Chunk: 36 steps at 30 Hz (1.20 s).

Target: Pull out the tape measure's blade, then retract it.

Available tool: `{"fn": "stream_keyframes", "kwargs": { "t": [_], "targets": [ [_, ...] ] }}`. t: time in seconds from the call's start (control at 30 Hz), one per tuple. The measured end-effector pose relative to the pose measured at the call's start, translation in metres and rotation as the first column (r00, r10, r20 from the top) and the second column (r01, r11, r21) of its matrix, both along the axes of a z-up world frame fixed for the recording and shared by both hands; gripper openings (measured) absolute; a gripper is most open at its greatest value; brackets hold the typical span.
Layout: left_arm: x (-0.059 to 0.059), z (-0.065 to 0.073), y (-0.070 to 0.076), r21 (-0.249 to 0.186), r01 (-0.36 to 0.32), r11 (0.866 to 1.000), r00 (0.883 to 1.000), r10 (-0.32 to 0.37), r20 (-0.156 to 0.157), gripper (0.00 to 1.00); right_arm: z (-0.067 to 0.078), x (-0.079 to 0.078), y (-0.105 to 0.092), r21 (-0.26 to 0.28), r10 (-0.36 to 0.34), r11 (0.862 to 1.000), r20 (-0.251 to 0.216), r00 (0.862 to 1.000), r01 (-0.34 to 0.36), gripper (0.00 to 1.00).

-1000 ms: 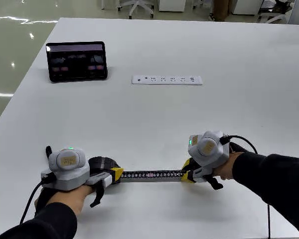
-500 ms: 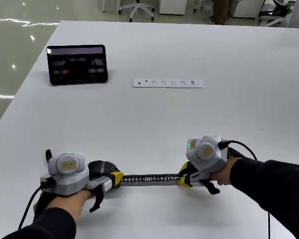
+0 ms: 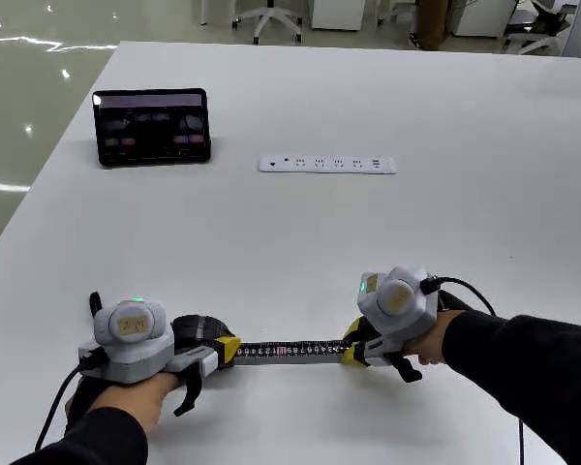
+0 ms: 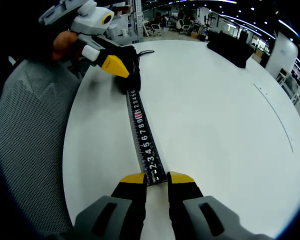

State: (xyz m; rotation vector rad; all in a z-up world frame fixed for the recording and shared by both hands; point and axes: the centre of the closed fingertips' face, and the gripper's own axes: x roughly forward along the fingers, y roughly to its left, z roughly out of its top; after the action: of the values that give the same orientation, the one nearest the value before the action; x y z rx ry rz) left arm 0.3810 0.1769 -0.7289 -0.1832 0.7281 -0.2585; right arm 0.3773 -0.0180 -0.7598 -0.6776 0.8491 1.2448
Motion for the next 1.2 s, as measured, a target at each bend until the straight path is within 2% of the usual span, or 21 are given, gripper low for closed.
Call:
{"fn": "stream_keyframes", "kwargs": {
  "t": [1.2],
  "targets": [
    [0.000, 0.000, 0.000, -0.010, 0.001, 1.000, 1.000, -0.001, -0.006, 0.58, 0.000, 0.000, 0.017, 0.007, 0.019, 1.000, -0.005, 1.000, -0.019, 0.12]
  ]
}}
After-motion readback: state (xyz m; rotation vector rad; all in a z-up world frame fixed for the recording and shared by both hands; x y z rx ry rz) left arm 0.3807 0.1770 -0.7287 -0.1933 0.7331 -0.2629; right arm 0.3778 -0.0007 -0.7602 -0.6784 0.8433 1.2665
